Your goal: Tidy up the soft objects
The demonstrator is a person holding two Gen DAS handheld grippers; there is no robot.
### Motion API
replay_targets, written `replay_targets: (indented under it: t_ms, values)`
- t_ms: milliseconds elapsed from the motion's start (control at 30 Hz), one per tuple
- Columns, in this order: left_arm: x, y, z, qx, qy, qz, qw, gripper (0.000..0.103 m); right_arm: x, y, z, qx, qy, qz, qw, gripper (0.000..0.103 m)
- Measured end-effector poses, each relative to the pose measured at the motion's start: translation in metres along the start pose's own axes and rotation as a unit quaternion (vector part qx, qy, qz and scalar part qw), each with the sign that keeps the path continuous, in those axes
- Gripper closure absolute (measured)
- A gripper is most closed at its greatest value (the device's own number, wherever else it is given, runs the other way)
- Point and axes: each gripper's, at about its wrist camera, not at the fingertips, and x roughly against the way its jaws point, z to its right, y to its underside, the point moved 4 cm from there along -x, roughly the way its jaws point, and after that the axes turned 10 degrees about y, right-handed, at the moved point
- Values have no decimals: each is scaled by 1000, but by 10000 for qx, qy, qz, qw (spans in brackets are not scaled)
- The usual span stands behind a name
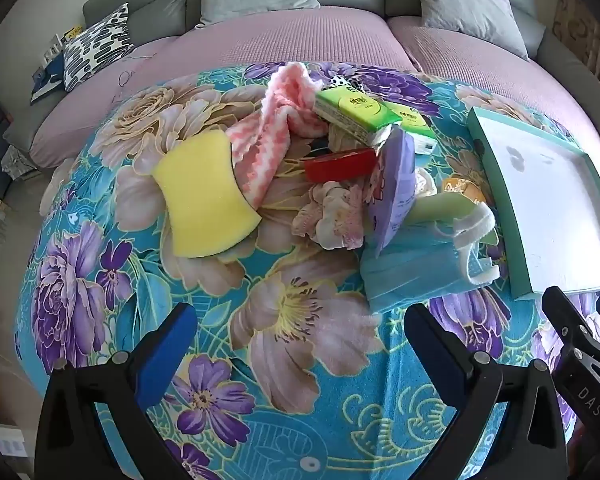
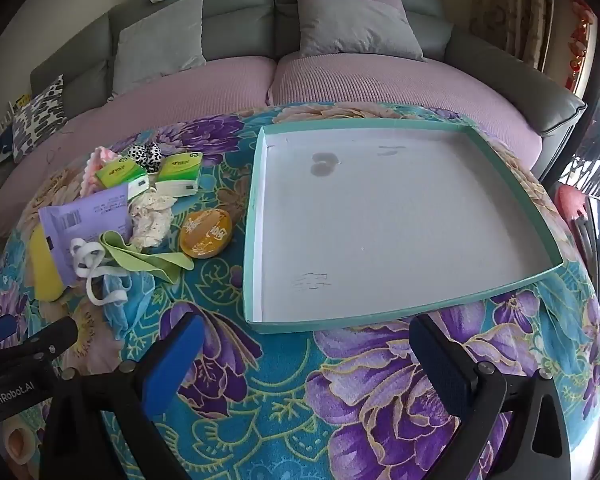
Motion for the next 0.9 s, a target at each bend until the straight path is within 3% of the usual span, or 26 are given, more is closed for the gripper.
replay_targets:
  t_ms: [500, 900]
  values:
    - [0, 0, -5, -20, 210, -31, 9998, 0, -2, 1, -2, 23, 40, 3, 10000, 0]
    - [-1, 1, -7, 164, 176, 9, 9997, 0, -2, 2, -2, 26, 41, 6, 10000, 0]
